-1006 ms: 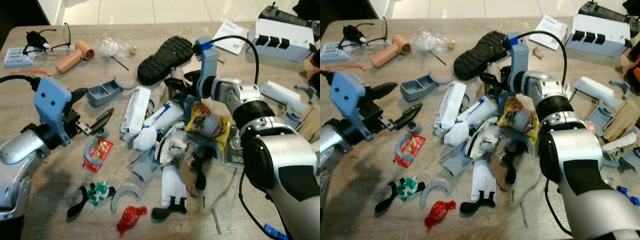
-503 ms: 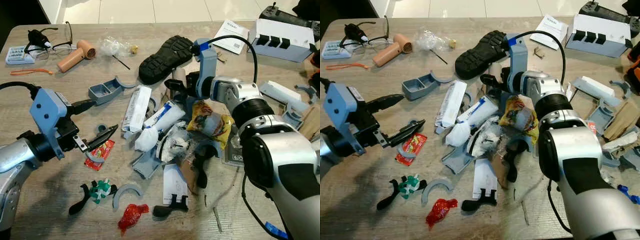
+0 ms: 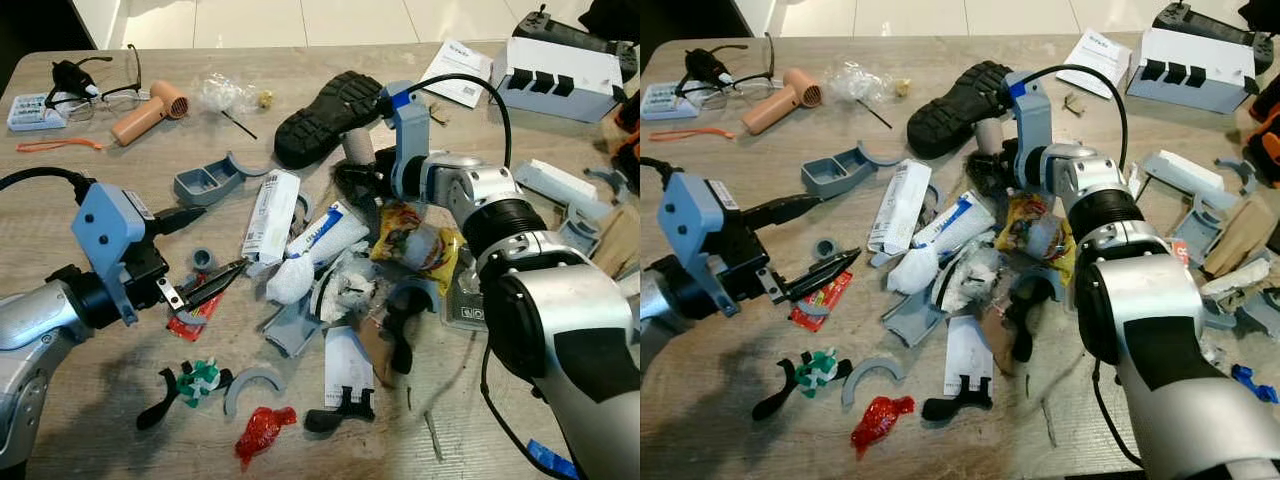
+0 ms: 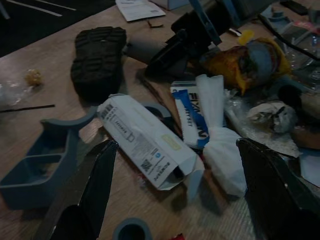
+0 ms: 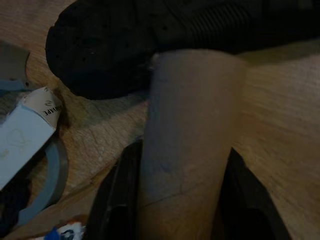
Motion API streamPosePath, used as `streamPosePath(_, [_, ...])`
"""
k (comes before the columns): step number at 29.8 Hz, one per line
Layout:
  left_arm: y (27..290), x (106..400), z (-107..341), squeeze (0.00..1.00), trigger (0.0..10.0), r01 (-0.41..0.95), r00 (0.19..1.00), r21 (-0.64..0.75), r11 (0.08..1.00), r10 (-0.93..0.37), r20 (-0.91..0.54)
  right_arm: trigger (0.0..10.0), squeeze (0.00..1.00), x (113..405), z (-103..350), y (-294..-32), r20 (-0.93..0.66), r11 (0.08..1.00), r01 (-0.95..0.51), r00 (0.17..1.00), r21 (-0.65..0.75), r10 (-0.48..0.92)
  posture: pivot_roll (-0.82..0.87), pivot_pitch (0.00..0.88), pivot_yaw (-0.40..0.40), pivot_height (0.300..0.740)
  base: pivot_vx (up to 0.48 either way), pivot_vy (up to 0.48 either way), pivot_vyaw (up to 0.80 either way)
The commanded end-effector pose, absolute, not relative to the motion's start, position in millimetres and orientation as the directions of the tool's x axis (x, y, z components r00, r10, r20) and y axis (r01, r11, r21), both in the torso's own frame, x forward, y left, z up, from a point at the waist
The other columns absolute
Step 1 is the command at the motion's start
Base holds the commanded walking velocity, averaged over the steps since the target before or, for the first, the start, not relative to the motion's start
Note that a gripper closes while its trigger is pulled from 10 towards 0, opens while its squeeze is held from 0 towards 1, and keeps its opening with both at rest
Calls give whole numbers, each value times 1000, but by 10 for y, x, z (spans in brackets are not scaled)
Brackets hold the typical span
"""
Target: Picking trash to rubbish bin
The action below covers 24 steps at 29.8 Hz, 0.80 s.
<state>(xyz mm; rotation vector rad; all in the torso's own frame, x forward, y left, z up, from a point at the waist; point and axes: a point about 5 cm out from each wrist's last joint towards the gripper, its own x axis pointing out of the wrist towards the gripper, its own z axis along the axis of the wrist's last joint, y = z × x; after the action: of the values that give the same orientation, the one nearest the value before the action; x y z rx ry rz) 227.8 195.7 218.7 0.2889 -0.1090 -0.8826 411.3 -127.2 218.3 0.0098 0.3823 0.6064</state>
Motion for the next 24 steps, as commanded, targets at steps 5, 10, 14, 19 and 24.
streamPosePath(5, [1908,2282,2180,0,10000,766,607,288,574,-794,-30,0,0,4103,2200,-1386,-295,818,-528,763,227,574,-13,241,-4,740,0,0,0])
streamPosePath(10, [1882,2347,2187,0,10000,762,605,292,578,-796,-2,0,0,4106,2457,-1506,-125,784,-552,789,286,601,-26,186,-3,740,0,0,0])
streamPosePath(14, [1851,2422,2196,0,10000,750,609,304,587,-793,28,0,0,4042,2584,-1630,5,751,-584,790,307,613,-35,136,1,740,0,0,0])
streamPosePath(19, [1794,2600,2253,0,10000,727,620,311,612,-780,85,0,0,3852,2656,-1740,186,707,-636,769,309,611,-61,51,16,740,0,0,0])
streamPosePath(24, [1776,2750,2241,0,10000,684,670,311,660,-737,92,0,0,3748,2578,-1641,241,685,-655,755,319,610,-67,23,23,740,0,0,0])
